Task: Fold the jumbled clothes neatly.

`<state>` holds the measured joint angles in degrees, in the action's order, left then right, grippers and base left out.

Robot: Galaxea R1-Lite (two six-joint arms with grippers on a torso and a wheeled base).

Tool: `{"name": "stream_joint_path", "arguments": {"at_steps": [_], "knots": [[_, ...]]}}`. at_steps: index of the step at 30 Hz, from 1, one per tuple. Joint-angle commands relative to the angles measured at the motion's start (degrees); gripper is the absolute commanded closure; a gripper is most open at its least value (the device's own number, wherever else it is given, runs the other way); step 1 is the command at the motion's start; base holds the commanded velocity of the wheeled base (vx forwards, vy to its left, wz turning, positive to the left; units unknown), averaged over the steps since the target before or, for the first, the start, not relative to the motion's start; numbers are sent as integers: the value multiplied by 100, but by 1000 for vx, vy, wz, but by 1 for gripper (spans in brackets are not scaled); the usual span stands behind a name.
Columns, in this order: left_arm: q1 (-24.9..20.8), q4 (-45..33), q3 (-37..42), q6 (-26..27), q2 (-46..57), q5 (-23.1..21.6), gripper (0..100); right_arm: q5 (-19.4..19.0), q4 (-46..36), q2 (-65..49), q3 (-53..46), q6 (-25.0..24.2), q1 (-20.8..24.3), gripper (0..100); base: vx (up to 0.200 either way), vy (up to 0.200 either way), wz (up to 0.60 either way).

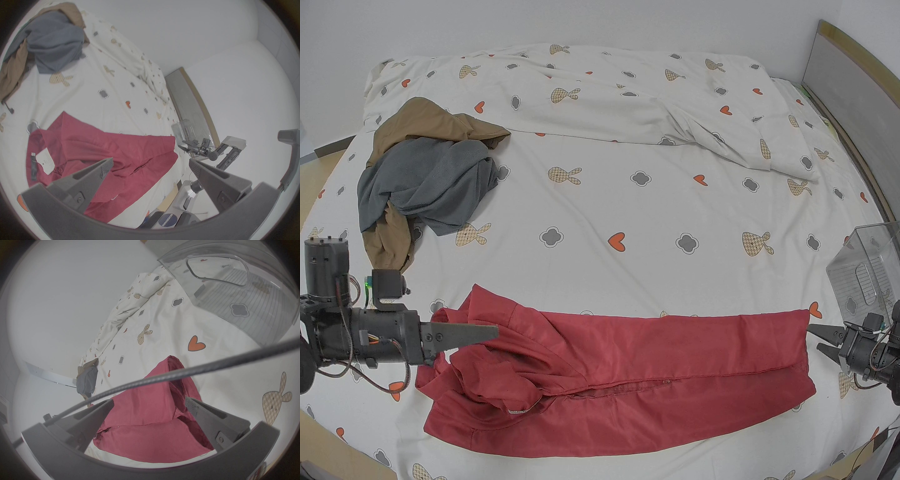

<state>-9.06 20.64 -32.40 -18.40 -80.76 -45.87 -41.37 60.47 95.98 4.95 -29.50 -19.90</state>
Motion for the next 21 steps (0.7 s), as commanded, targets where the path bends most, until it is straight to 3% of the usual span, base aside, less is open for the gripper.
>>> {"name": "stream_joint_path", "arguments": {"at_steps": [1, 5, 10, 11, 12, 13, 15, 16, 17, 21], "knots": [[36, 2, -64, -191, 817, -1, 0, 7, 9, -18, 32, 129, -94, 0, 0, 0, 0], [36, 2, -117, -437, 1124, -1, 0, 15, 0, -88, 24, 375, -120, 0, 0, 0, 0], [36, 2, -117, -437, 1388, 8, 0, 156, 0, 141, -55, 1069, -67, 0, 0, 0, 0], [36, 2, -117, -437, 1502, 8, 0, 472, 9, 281, -91, 1368, 12, 0, 0, 0, 0], [36, 2, -117, -437, 1502, 8, 0, 472, 9, 281, -91, 1368, 12, 0, 0, 0, 0], [27, 2, -117, -428, 1660, 8, 0, 1246, 62, 589, -135, 1825, 434, 0, 0, 0, 0], [27, 2, -108, -428, 1669, 8, 0, 1307, 62, 624, -135, 1851, 478, 0, 0, 0, 0], [18, 2, -108, -428, 1678, 8, 0, 1650, 62, 756, -135, 1904, 785, 0, 0, 0, 0], [18, 2, -108, -428, 1660, 8, 0, 1729, 62, 809, -117, 1895, 935, 0, 0, 0, 0], [27, 2, -100, -428, 1625, 8, 0, 1782, 88, 888, -82, 1860, 1111, 0, 0, 0, 0]]}}
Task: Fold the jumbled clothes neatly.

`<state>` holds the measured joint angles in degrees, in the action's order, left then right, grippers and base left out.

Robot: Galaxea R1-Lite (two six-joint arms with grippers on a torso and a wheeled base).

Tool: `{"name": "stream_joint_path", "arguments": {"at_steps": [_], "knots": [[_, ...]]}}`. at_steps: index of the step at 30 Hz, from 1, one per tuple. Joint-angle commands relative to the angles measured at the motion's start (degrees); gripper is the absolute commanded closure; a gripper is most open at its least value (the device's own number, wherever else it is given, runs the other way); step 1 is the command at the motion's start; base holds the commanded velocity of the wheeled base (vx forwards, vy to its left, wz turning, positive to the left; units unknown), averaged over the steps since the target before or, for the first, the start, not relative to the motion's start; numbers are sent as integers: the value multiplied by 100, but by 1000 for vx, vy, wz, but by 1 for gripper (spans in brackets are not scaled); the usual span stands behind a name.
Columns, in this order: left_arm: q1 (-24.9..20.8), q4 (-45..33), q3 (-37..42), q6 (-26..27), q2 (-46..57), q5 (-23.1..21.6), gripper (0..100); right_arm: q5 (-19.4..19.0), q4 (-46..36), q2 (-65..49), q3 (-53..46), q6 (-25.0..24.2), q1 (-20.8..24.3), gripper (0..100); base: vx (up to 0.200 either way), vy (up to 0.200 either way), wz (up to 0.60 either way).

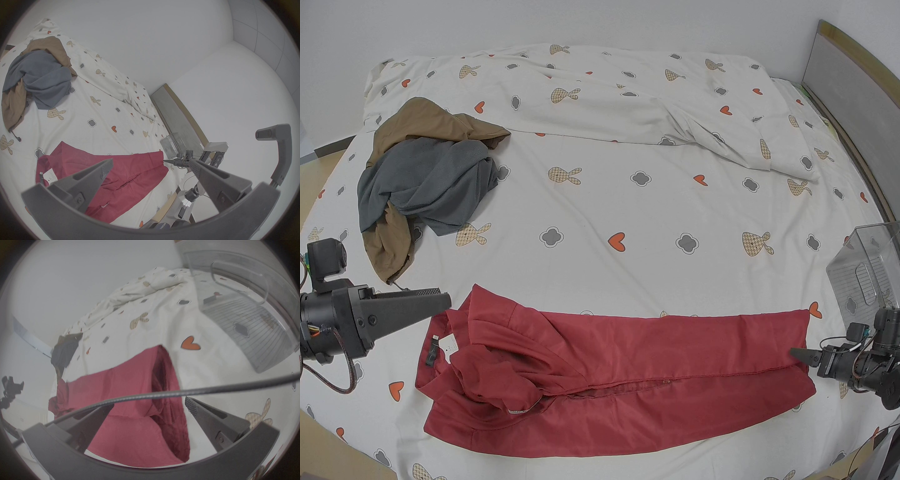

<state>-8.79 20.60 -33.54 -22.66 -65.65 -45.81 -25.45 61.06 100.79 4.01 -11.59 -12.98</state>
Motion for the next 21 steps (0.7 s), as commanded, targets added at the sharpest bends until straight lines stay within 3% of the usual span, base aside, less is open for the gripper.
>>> {"name": "stream_joint_path", "arguments": {"at_steps": [1, 10, 21], "knots": [[-9, 5, 23, -1, 113, 2, 0, 190, 28, 397, 38, 8, 481, 0, 0, 0, 0], [-9, 5, 40, -1, 113, 2, 0, 199, 37, 556, 109, 8, 375, 0, 0, 0, 0], [-9, 58, 216, 43, -27, -7, 0, 155, 37, 512, 117, 43, -178, 0, 0, 0, 0]]}}
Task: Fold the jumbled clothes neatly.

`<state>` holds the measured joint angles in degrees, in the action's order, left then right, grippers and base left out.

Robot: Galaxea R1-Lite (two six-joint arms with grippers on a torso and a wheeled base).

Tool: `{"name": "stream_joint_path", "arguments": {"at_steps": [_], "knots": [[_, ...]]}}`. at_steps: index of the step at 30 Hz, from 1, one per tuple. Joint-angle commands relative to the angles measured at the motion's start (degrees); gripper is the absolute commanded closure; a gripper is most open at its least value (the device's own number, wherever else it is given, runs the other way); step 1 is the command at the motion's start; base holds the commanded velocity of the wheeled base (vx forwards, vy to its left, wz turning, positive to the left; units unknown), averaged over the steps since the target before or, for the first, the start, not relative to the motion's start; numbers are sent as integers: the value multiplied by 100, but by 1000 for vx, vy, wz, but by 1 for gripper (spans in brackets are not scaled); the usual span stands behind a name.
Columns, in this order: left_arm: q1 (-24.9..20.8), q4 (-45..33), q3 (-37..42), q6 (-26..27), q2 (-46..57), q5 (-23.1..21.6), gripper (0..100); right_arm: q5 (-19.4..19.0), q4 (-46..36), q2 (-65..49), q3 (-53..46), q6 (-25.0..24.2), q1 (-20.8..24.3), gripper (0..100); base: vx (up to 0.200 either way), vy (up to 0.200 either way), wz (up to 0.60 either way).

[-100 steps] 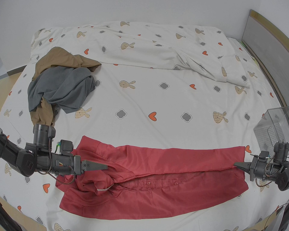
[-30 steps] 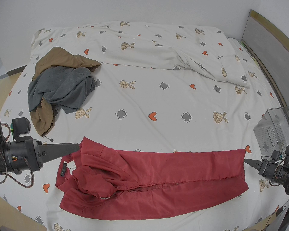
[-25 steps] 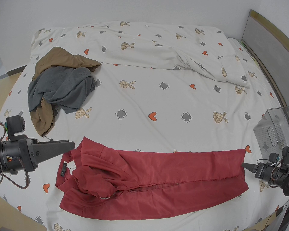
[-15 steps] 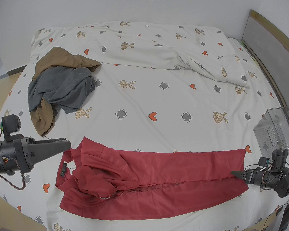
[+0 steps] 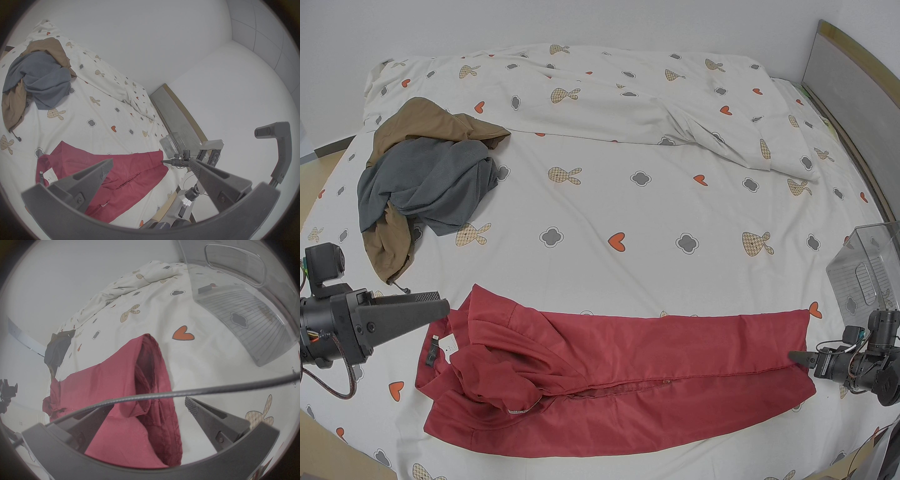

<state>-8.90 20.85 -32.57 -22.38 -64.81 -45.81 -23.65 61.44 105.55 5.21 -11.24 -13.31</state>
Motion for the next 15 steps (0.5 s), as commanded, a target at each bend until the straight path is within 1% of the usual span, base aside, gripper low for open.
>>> {"name": "stream_joint_path", "arguments": {"at_steps": [1, 7, 9, 12, 15], "knots": [[2, 60, 164, 23, -138, -15, 0, -26, -1, 63, -2, 8, -145, 0, 0, 0, 0], [-182, 429, 480, 349, -129, -15, 0, -34, -1, 89, -2, 8, -84, 0, 0, 0, 0], [-209, 464, 506, 340, -138, -15, 0, -34, -1, 80, 7, 8, -75, 0, 0, 0, 0], [-226, 473, 524, 340, -155, -15, 0, -34, -1, 71, 7, -1, -75, 0, -200, 200, 0], [-235, 491, 550, 357, -155, -15, 0, -34, -1, 89, 7, -1, -75, 0, 0, 0, 0]]}}
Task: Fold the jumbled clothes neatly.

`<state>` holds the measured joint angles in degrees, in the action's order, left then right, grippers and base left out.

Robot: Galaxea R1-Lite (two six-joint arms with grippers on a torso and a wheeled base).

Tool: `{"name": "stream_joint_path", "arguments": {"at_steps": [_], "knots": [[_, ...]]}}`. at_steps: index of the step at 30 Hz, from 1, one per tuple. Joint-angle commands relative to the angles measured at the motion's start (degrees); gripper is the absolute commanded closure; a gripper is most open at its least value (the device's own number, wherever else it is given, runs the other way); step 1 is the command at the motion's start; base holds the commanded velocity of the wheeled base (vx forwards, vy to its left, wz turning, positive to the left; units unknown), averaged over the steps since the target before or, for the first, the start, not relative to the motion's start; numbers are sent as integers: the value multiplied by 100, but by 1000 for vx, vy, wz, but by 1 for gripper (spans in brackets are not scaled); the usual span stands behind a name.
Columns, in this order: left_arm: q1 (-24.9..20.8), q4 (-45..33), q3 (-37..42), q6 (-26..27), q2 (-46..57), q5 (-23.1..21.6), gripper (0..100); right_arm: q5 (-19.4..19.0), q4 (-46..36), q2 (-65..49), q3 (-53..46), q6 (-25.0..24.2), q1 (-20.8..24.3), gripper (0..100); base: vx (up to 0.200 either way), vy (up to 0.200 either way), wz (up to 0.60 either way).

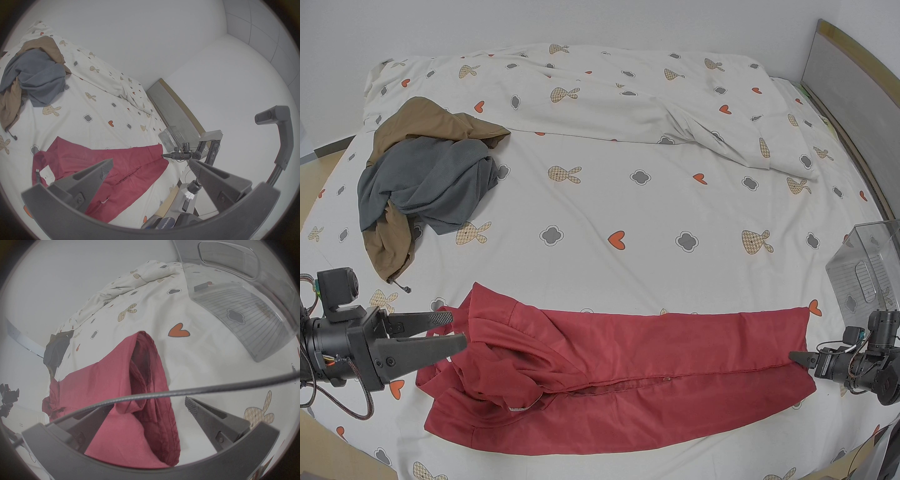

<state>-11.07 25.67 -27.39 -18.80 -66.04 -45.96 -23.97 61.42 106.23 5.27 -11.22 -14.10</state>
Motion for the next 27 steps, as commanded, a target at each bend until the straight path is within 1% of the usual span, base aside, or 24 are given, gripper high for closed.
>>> {"name": "stream_joint_path", "arguments": {"at_steps": [1, 21, 27], "knots": [[-18, 8, 32, -1, -23, -1, 0, -3, 2, 21, 1, -3, 4, 0, 0, 0, 0], [-18, -1, 41, -1, -67, -10, 0, -20, 2, -14, 212, -65, -75, 0, 0, 0, 0], [-27, -1, 50, -1, -67, -1, 0, -20, 2, 3, 194, -65, -75, 0, 0, 200, 0]]}}
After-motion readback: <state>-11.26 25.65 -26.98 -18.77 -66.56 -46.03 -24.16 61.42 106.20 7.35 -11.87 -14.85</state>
